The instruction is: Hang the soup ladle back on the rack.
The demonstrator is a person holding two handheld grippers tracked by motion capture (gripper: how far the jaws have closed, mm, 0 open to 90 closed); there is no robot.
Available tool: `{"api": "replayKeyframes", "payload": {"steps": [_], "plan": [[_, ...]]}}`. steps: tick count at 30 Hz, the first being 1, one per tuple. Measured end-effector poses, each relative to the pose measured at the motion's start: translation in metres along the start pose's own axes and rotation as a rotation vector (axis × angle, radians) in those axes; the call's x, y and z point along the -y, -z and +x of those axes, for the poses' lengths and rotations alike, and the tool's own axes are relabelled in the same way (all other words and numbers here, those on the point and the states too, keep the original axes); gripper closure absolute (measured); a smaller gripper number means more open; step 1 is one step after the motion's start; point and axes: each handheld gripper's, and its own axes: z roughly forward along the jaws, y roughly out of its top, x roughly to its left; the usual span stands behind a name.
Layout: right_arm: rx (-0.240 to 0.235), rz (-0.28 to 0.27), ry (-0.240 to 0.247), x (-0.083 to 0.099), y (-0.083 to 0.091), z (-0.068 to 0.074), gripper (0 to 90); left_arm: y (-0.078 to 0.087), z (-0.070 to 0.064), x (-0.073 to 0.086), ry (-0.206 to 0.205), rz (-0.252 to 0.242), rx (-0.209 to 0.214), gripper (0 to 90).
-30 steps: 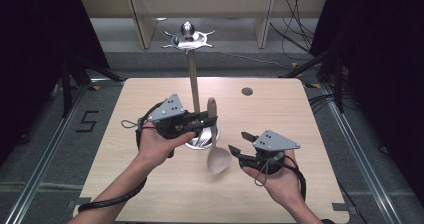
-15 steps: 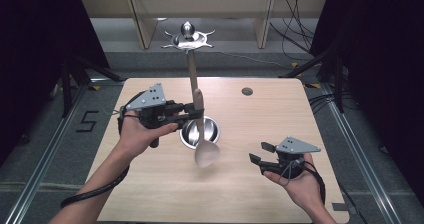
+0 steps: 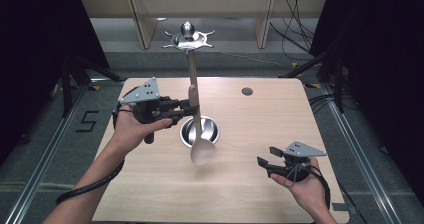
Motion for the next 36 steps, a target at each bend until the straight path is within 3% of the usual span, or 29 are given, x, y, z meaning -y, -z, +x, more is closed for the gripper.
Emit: {"api": "replayKeyframes", "payload": {"steps": [1,2,3,4,5,6,7,10,11,19,21,34,36], "plan": [[0.013,-0.004,0.001,0.000,0.000,-0.001,39.0,0.000,0.000,0.000,0.000,0.001,0.000,74.0],[-0.006,0.007,-0.050,0.001,0.000,0.002,39.0,0.000,0.001,-0.001,-0.001,0.004,0.003,74.0],[0.002,0.005,-0.048,0.001,0.000,0.001,38.9,0.000,0.001,-0.001,-0.002,0.004,0.004,74.1],[0.008,-0.002,-0.016,0.001,0.000,-0.002,38.9,0.001,0.002,-0.002,-0.003,0.006,0.006,74.1],[0.000,0.005,-0.037,0.002,0.000,-0.001,38.9,0.001,0.003,-0.003,-0.006,0.009,0.009,74.1],[0.005,-0.003,-0.019,0.002,0.000,-0.003,38.9,0.002,0.003,-0.003,-0.008,0.011,0.011,74.1],[-0.010,-0.002,-0.066,0.003,-0.001,0.000,38.9,0.002,0.004,-0.004,-0.007,0.011,0.013,74.1],[0.005,0.026,-0.058,0.003,0.000,-0.002,38.9,0.003,0.006,-0.006,-0.005,0.012,0.032,74.0],[-0.002,0.026,-0.079,0.004,0.000,0.000,38.9,0.003,0.007,-0.006,-0.004,0.015,0.035,74.0],[0.014,0.010,-0.050,0.005,-0.002,-0.002,38.9,0.004,0.013,-0.009,-0.003,0.025,0.045,74.0],[-0.004,0.007,-0.060,0.005,-0.003,-0.002,38.9,0.004,0.015,-0.010,0.001,0.026,0.047,74.0],[0.001,0.019,-0.057,0.005,-0.002,-0.002,38.9,0.004,0.025,-0.024,0.024,0.022,0.064,74.0],[-0.006,0.032,-0.075,0.005,-0.002,0.000,38.9,0.003,0.027,-0.026,0.021,0.029,0.070,74.0]]}}
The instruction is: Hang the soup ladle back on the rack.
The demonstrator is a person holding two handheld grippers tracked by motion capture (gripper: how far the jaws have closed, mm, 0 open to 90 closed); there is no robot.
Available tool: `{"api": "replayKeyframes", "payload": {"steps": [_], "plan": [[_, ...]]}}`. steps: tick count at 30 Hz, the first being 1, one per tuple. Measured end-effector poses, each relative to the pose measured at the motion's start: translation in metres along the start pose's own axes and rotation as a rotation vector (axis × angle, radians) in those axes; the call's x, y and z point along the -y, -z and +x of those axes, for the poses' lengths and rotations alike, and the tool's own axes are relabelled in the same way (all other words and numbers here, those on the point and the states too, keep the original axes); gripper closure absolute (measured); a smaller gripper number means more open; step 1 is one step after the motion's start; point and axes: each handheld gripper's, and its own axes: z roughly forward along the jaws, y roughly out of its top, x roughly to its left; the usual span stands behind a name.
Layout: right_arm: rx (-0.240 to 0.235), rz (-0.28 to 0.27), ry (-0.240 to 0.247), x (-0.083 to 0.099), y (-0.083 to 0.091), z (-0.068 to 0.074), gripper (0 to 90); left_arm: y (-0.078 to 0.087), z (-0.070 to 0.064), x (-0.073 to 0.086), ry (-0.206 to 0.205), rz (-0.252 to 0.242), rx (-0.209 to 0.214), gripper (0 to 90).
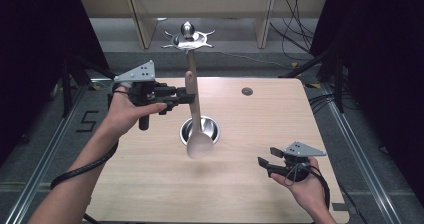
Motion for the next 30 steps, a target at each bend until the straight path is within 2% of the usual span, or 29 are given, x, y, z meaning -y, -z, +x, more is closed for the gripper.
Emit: {"api": "replayKeyframes", "payload": {"steps": [15,16,18,21,22,24,25,28,30], "plan": [[0.006,0.005,0.006,0.000,0.000,0.000,38.9,0.003,0.010,-0.015,0.005,0.012,0.030,74.0],[0.007,0.012,-0.010,0.000,0.001,0.001,39.0,0.004,0.010,-0.016,0.005,0.013,0.031,74.0],[0.006,0.004,0.010,0.000,0.000,0.000,38.9,0.004,0.011,-0.018,0.004,0.013,0.033,74.0],[0.004,0.001,0.012,0.000,-0.001,0.000,38.9,0.004,0.014,-0.022,0.008,0.012,0.035,74.0],[-0.004,-0.012,-0.001,0.000,-0.002,0.000,38.9,0.004,0.015,-0.023,0.009,0.010,0.038,74.0],[-0.010,-0.024,0.011,0.000,-0.003,-0.001,39.0,0.004,0.017,-0.026,0.011,0.012,0.040,74.0],[-0.009,-0.023,0.005,0.000,-0.003,0.000,38.9,0.004,0.017,-0.027,0.014,0.010,0.042,74.0],[0.006,-0.018,0.033,0.000,-0.002,-0.002,38.9,0.003,0.019,-0.029,0.017,0.011,0.042,73.9],[0.006,-0.018,0.033,0.000,-0.002,-0.002,38.9,0.003,0.019,-0.030,0.019,0.012,0.045,73.9]]}}
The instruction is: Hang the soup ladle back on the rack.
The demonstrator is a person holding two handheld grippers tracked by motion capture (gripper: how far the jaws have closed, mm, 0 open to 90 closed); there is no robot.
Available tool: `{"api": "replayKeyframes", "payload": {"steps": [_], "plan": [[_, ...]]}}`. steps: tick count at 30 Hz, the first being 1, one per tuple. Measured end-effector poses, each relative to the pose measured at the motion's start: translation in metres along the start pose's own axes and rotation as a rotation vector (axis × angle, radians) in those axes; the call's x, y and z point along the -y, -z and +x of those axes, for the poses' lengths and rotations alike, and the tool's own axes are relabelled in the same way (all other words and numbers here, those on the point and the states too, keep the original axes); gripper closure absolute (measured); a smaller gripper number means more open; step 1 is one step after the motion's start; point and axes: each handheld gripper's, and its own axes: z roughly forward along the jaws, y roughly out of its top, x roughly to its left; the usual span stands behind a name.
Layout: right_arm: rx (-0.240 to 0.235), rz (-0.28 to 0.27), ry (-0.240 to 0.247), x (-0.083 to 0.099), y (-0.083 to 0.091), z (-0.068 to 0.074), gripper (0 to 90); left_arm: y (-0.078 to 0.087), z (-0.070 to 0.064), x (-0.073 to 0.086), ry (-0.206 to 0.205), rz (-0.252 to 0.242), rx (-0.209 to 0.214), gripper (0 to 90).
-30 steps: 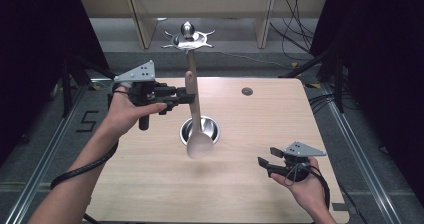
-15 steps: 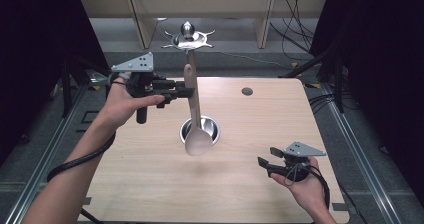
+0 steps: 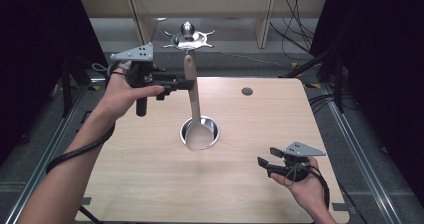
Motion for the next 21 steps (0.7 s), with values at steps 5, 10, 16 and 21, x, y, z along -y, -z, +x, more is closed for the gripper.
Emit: {"api": "replayKeyframes", "payload": {"steps": [5,10,16,21], "plan": [[-0.004,-0.005,-0.001,0.0002,-0.0005,0.0001,38.9,-0.0005,0.0012,-0.0021,0.005,-0.001,0.005,73.9],[-0.007,-0.017,-0.002,0.0007,-0.0022,0.0007,38.9,0.0000,0.0044,-0.0020,0.017,-0.005,0.006,73.9],[0.001,0.003,-0.002,0.0003,-0.0007,0.0009,38.9,0.0017,0.0079,-0.0019,0.029,-0.009,0.008,73.9],[-0.003,-0.015,0.010,0.0006,-0.0024,0.0000,38.8,0.0016,0.0094,-0.0013,0.040,-0.018,0.015,73.8]]}}
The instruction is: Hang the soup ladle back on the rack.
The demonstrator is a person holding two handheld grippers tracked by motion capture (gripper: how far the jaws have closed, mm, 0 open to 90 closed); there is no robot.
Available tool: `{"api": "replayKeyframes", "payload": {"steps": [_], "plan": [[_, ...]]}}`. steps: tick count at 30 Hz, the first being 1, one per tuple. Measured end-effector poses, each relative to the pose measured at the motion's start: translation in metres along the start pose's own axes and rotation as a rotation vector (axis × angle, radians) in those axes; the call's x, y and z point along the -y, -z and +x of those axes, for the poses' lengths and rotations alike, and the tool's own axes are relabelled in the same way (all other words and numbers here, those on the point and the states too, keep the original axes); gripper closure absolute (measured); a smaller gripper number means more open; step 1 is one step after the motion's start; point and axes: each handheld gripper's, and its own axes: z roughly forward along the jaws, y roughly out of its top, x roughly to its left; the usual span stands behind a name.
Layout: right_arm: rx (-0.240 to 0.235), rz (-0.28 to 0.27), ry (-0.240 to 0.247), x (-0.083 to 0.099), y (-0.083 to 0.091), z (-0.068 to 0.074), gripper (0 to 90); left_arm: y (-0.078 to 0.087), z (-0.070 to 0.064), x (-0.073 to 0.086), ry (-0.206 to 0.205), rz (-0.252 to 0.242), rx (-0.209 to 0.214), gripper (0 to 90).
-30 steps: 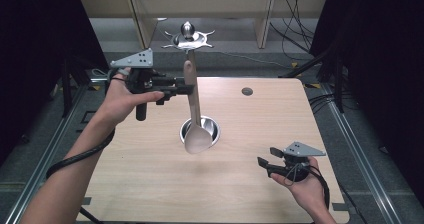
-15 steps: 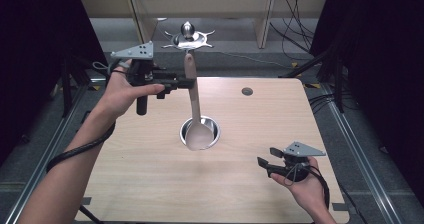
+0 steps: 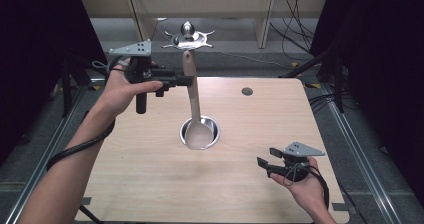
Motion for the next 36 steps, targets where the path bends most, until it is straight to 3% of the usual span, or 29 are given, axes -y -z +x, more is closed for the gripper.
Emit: {"api": "replayKeyframes", "payload": {"steps": [1,2,5,10,12,15,16,24,31,36], "plan": [[0.008,0.004,0.020,0.000,0.001,-0.001,38.8,0.000,0.000,0.000,0.002,-0.002,0.001,73.8],[-0.004,0.003,-0.020,0.000,0.000,0.001,38.8,0.000,0.000,0.001,0.006,-0.005,0.002,73.8],[0.012,0.025,-0.012,0.000,0.002,0.001,38.8,0.001,0.001,0.002,0.015,-0.015,0.009,73.7],[-0.005,0.004,-0.019,0.001,0.000,0.001,38.8,0.003,0.002,0.006,0.042,-0.043,0.025,73.8],[-0.015,0.017,-0.037,0.001,0.000,0.002,38.8,0.004,0.003,0.008,0.055,-0.056,0.032,73.8],[0.001,0.022,-0.024,0.000,0.001,0.002,38.8,0.005,0.004,0.009,0.059,-0.065,0.035,73.7],[-0.008,0.031,-0.043,0.000,0.002,0.003,38.8,0.006,0.004,0.009,0.062,-0.066,0.034,73.6],[-0.010,0.040,-0.038,0.000,0.002,0.003,38.8,0.007,0.007,0.014,0.101,-0.099,0.048,72.7],[0.006,0.023,-0.015,0.001,0.001,0.001,38.8,0.007,0.012,0.019,0.152,-0.135,0.050,71.8],[-0.010,0.044,-0.041,0.001,0.002,0.003,38.8,0.006,0.014,0.022,0.166,-0.150,0.030,70.6]]}}
